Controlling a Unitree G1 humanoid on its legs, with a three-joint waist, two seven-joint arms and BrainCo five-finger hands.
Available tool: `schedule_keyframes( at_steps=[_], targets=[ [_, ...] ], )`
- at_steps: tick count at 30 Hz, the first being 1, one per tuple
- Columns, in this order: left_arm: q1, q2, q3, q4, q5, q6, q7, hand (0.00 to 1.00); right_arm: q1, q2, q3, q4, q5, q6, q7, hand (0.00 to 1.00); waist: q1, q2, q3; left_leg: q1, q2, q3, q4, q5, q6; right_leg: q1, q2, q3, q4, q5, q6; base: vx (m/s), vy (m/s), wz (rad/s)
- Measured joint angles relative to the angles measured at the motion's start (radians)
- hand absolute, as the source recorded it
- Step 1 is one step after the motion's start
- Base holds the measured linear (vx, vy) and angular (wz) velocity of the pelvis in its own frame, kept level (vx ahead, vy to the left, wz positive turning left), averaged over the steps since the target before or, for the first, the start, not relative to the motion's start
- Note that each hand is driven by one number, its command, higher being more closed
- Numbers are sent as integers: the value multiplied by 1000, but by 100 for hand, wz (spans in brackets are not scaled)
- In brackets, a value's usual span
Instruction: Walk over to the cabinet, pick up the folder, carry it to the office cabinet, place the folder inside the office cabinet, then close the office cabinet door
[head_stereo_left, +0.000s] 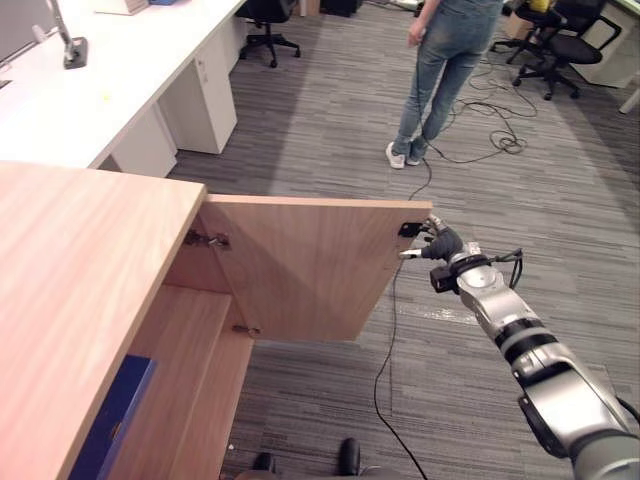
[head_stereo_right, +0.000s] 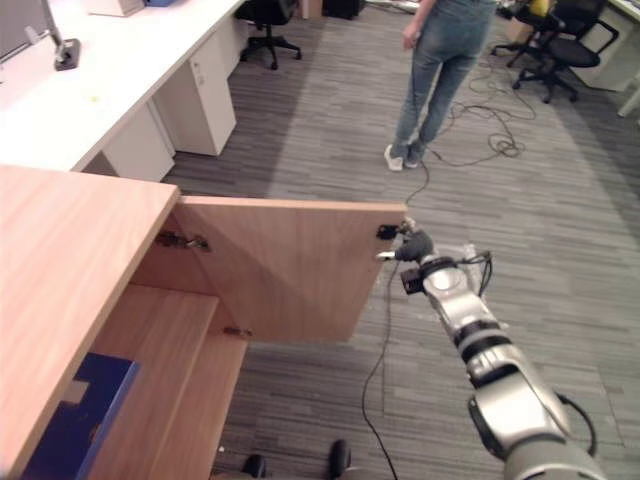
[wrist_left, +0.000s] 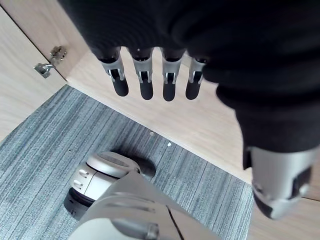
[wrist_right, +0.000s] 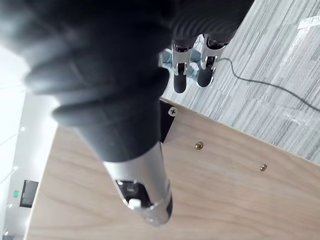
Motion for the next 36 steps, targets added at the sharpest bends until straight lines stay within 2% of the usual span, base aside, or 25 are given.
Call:
schedule_keyframes(
  at_steps=[4,5,8,9,10,12,16,20,22,25,29,36],
  targets=[
    [-1,-2,18,2,21,-2,0,0,37,-74,66,-148,17,0,40,0,-12,-4,-7,-2,28,6,15,-10,-13,-1,31,13,0,-6,-15,41,-47,-13],
    [-3,-1,32,2,36,-2,0,0,42,-91,61,-236,42,-1,45,0,-16,-3,-8,-2,39,11,19,-11,-14,-2,41,16,0,-7,-27,13,-63,-14],
    [-10,-2,46,2,43,-6,1,0,41,-103,63,-416,59,-55,97,0,-12,-2,-27,-9,56,11,32,-11,-14,-3,59,17,0,-11,-41,17,-70,-3],
    [-11,-4,45,2,48,-9,1,0,40,-97,105,-512,68,-99,147,0,-3,-3,-58,-14,66,10,35,-10,-14,-5,69,13,-1,-16,-50,35,-97,6],
    [-13,-7,45,2,50,-10,1,0,40,-88,130,-546,73,-113,165,0,4,-3,-68,-15,69,10,38,-10,-14,-4,73,12,-1,-18,-54,40,-84,11],
    [-22,-18,43,1,50,-18,0,0,36,-11,252,-601,90,-143,227,0,34,-4,-101,-16,78,-7,46,-10,-14,2,81,0,-1,-24,-65,27,-48,20],
    [-24,-19,44,1,35,-21,-2,0,3,1,438,-580,70,-128,305,0,70,-11,-103,-22,79,-25,41,-11,-14,10,81,-33,-1,-34,-66,-34,6,31],
    [-2,-7,51,1,12,-21,-4,0,-31,0,532,-579,49,-106,362,0,81,-37,-109,-34,74,-26,42,-7,-20,1,75,-33,2,-31,-63,-33,45,1],
    [3,1,65,2,8,-21,-11,0,-45,-1,604,-572,37,-103,400,0,88,-58,-121,-35,73,-25,41,-7,-22,1,74,-32,2,-30,-63,3,35,0],
    [-4,6,78,2,6,-21,-20,0,-69,-1,688,-532,-18,-81,449,0,95,-71,-123,-37,74,-25,41,-8,-22,2,75,-32,3,-28,-66,0,0,0],
    [-23,8,93,4,6,-20,-25,0,-71,-33,735,-497,-64,-61,493,0,100,-77,-119,-41,75,-24,42,-8,-22,-2,76,-32,3,-28,-66,0,0,0],
    [-55,23,115,25,6,-12,-32,0,-72,-100,737,-498,-60,-59,493,0,103,-107,-101,-43,81,-17,41,-10,-22,-8,83,-25,4,-29,-67,19,12,-2]
  ],
)
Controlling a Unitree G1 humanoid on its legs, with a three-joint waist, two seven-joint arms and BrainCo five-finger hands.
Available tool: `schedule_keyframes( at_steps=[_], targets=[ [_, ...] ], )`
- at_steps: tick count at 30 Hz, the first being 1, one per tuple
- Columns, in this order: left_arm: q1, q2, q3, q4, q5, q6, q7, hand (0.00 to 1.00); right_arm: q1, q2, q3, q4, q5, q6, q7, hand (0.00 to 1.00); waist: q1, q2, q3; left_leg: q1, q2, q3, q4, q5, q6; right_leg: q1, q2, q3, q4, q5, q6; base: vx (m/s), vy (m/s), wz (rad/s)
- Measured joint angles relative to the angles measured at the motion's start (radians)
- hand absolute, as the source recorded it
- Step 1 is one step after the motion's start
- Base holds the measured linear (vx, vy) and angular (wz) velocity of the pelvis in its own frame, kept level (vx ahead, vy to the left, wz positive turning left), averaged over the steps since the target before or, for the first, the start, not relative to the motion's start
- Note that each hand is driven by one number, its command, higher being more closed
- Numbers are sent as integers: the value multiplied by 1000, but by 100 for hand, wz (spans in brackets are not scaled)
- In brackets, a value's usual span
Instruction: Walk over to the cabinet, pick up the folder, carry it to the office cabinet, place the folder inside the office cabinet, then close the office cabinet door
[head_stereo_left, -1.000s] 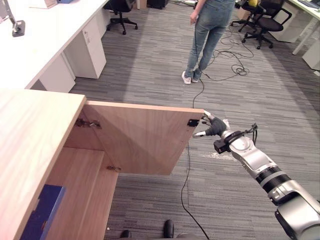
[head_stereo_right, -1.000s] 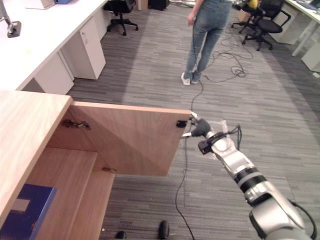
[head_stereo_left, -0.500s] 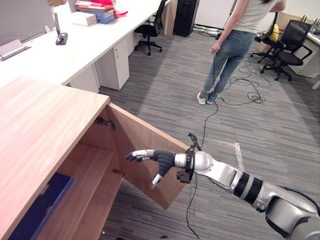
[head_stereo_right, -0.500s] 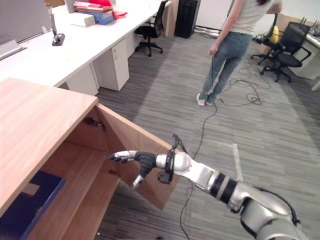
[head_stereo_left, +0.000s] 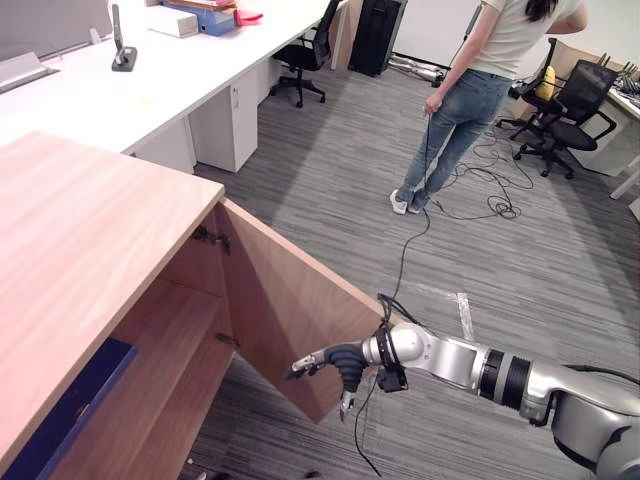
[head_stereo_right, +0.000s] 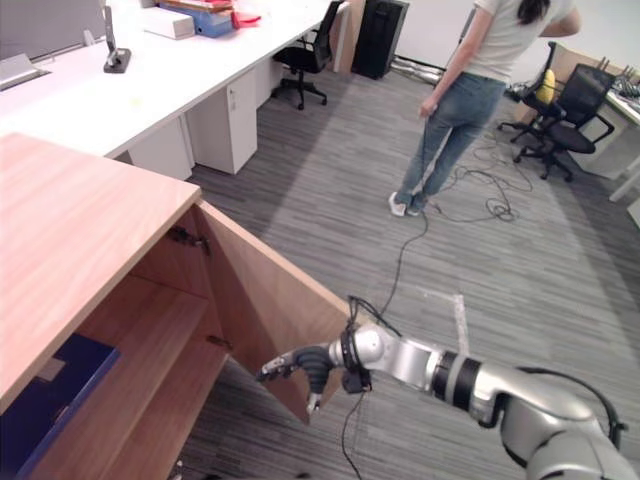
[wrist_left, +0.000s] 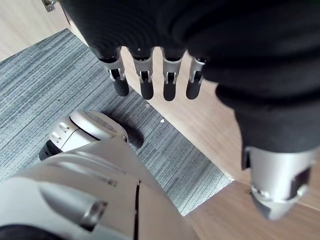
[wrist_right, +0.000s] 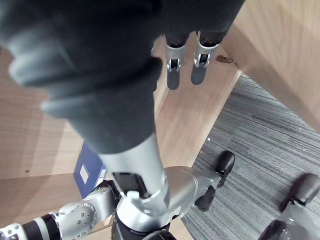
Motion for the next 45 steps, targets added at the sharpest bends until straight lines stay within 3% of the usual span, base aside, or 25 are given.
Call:
schedule_keyframes(
  at_steps=[7,11,16,19,20,23,25,31,34,39,42,45],
  targets=[
    [-29,23,44,23,9,13,2,0,7,-1,-32,-43,36,-4,-38,0,5,-29,6,10,11,50,-1,-10,-3,-21,13,47,16,1,-5,29,28,-20],
    [-55,41,110,53,34,17,10,0,13,-5,-151,-92,52,-23,-90,0,-8,-46,5,14,14,73,-4,-10,-3,-34,18,70,21,4,-9,24,28,-22],
    [-57,42,178,56,45,26,23,0,12,-70,-386,-232,159,-83,-156,0,-22,-57,1,37,12,96,-14,-13,-4,-33,19,96,22,6,-10,29,48,-15],
    [-52,42,202,57,54,31,33,0,18,-138,-570,-310,238,-103,-188,0,-34,-60,2,42,10,99,-18,-14,-4,-32,17,99,22,6,-10,35,43,-2],
    [-50,41,205,57,57,31,34,0,44,-161,-682,-343,278,-121,-202,0,-37,-58,2,42,9,98,-19,-14,-4,-32,16,99,21,5,-10,27,32,1],
    [-45,33,215,56,74,31,34,0,128,-166,-922,-356,315,-143,-223,0,-52,-56,3,42,7,95,-20,-14,-4,-31,13,97,19,5,-10,32,41,2],
    [-39,30,215,55,74,31,33,0,170,-165,-1016,-335,315,-147,-249,0,-60,-53,2,42,6,93,-20,-14,-4,-29,12,94,16,5,-9,17,27,4],
    [-5,-1,169,51,74,31,32,0,302,-164,-1197,-126,222,-134,-377,0,-85,-25,-8,40,-3,84,-17,-14,-4,-23,0,73,12,7,-4,13,34,4],
    [18,-19,106,31,72,30,31,0,340,-164,-1190,15,154,-101,-407,0,-93,11,-6,34,-18,63,-14,-14,-4,-17,-17,59,13,4,7,6,66,19],
    [36,-17,-23,12,68,27,29,0,298,-162,-1121,278,153,-53,-429,0,-84,62,21,-1,-43,40,2,-11,0,-36,-43,40,16,12,20,-28,87,14],
    [38,-18,-68,12,45,23,22,0,198,-110,-1071,468,154,-34,-445,0,-73,93,47,-11,-49,34,5,-7,3,-44,-50,36,19,15,25,-11,47,6],
    [34,-16,-85,11,22,22,21,0,73,-30,-1070,632,154,-18,-485,0,-70,106,79,-33,-51,26,5,1,4,-65,-53,26,26,17,26,-11,28,8]
  ],
)
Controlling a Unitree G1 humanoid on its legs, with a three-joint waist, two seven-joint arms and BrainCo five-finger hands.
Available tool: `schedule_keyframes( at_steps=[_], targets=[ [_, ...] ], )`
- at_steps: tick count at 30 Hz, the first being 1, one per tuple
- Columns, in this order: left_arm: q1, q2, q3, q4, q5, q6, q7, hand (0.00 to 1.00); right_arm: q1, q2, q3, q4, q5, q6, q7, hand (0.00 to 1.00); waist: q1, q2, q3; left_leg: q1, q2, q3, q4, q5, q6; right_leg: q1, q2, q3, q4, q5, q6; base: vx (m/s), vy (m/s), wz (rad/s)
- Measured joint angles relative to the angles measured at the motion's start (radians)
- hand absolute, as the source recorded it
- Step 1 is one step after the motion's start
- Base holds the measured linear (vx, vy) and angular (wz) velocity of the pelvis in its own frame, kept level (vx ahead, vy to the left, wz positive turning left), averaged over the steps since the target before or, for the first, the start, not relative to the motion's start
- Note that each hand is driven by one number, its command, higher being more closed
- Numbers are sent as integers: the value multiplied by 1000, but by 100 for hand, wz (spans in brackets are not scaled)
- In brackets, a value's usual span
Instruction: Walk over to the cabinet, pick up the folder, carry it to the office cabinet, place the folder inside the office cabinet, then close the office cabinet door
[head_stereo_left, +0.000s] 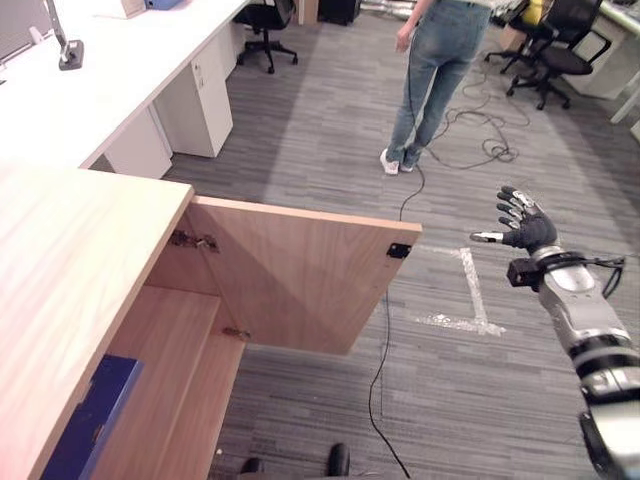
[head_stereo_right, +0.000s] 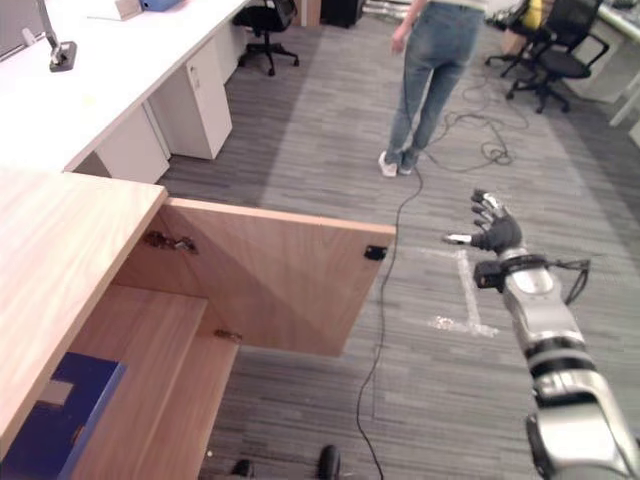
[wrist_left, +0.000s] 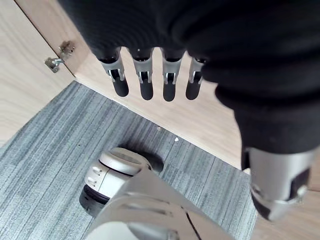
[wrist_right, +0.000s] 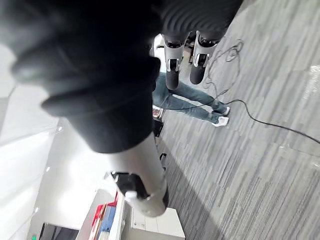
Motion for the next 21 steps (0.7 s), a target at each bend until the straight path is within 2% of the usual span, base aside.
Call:
schedule_keyframes(
  at_steps=[3,4,11,17,21],
  targets=[
    [-6,2,-7,0,-23,0,0,0,-88,52,-6,120,0,10,-38,0,2,6,28,-12,-1,-22,0,5,-2,-3,-2,-18,0,0,0,5,19,20],
    [-11,2,-9,1,-33,1,0,0,-127,72,-8,168,0,13,-52,0,12,10,43,-13,-1,-24,0,6,-3,-3,-2,-21,0,0,0,11,22,5],
    [-20,5,-49,-15,-90,-7,1,0,-283,134,-10,326,-7,46,-71,0,33,37,106,-49,-16,-53,2,20,0,-24,-17,-43,3,1,2,-1,31,14],
    [-52,-2,-156,-44,-111,-25,6,0,-352,165,4,386,-90,80,-84,0,44,45,151,-65,-27,-60,7,25,4,-38,-29,-49,10,5,6,-5,25,2],
    [-64,8,-196,-53,-110,-33,6,0,-398,186,135,385,-216,87,-34,0,51,46,164,-65,-27,-63,11,25,4,-38,-29,-51,12,5,7,0,0,0]
  ],
)
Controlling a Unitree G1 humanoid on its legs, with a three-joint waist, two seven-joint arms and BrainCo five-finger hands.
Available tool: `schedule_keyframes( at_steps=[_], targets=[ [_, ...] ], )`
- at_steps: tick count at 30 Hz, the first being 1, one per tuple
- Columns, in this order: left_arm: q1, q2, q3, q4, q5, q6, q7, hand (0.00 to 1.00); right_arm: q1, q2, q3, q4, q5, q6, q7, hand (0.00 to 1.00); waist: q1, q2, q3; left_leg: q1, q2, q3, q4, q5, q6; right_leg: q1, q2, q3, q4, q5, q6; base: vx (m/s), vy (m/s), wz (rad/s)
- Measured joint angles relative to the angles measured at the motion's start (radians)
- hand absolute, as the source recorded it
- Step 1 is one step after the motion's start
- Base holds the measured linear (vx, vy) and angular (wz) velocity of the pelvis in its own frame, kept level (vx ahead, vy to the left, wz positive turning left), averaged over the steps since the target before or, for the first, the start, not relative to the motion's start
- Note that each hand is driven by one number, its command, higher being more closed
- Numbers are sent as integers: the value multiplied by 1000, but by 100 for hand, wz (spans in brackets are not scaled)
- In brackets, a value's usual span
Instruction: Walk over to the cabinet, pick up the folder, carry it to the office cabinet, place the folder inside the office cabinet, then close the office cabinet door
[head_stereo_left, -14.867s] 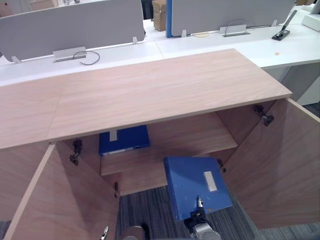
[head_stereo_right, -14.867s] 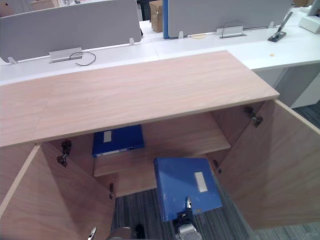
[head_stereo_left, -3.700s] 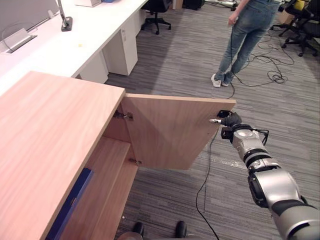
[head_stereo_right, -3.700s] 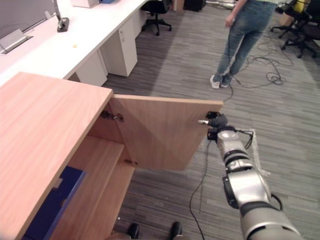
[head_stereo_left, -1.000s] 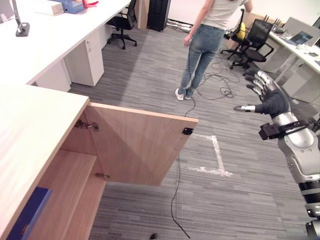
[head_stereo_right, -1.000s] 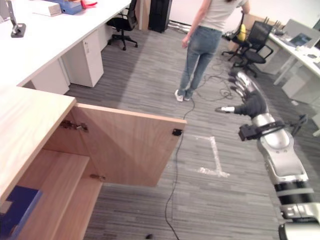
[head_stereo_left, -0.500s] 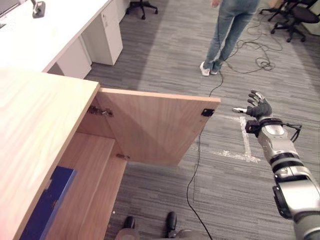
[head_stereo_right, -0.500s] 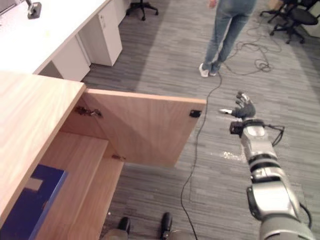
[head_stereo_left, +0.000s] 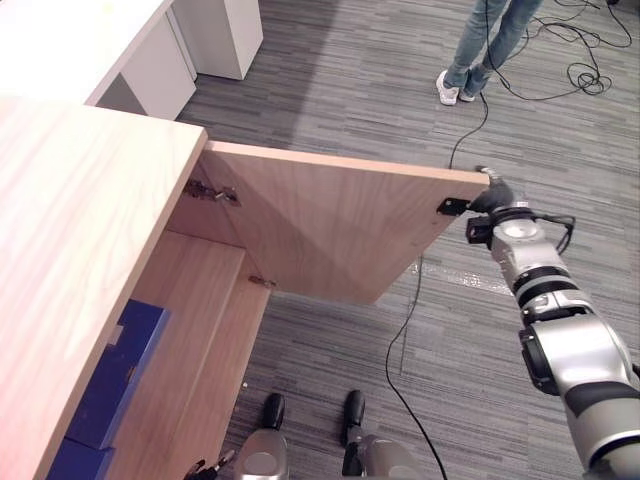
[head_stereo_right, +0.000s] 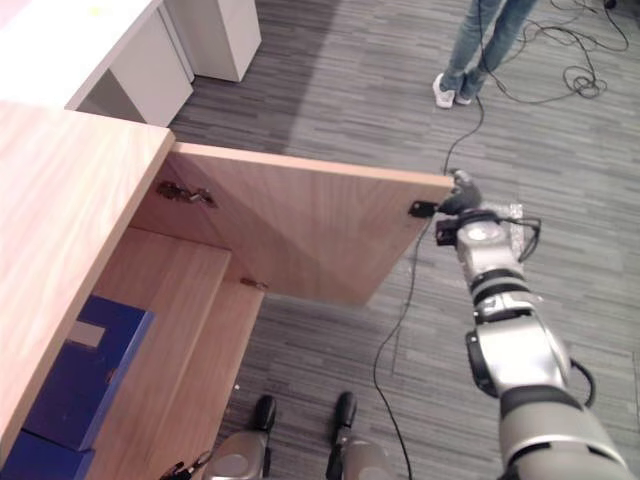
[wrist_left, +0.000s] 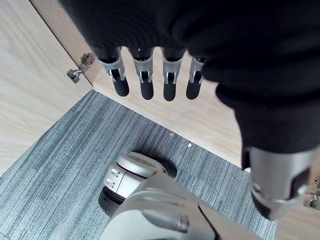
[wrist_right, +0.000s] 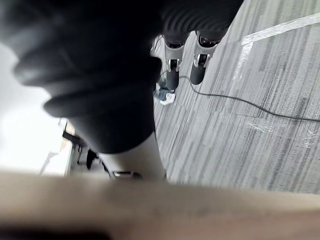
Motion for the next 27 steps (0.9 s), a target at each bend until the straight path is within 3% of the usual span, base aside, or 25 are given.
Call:
schedule_keyframes(
  at_steps=[5,17,22,27],
  targets=[
    [-18,11,-30,2,3,0,-7,0,-23,-3,106,0,-117,8,59,0,4,0,0,1,1,-4,6,0,0,0,1,2,8,0,0,0,0,0],
    [-26,13,-30,1,5,0,-8,0,-21,-14,207,-40,-73,6,63,0,0,0,0,0,14,-7,7,0,-1,-1,13,-4,10,-1,-1,-3,0,0],
    [-36,16,17,18,4,0,-8,0,15,-107,444,-264,-59,7,85,0,-29,-1,0,2,24,11,4,-2,-3,-6,26,14,6,0,-5,11,-3,-10],
    [-59,26,91,33,10,1,-7,0,83,-197,625,-648,-59,-10,194,0,-55,-5,-10,9,50,32,4,-4,-6,-7,53,40,-9,6,-24,43,-31,-21]
  ],
)
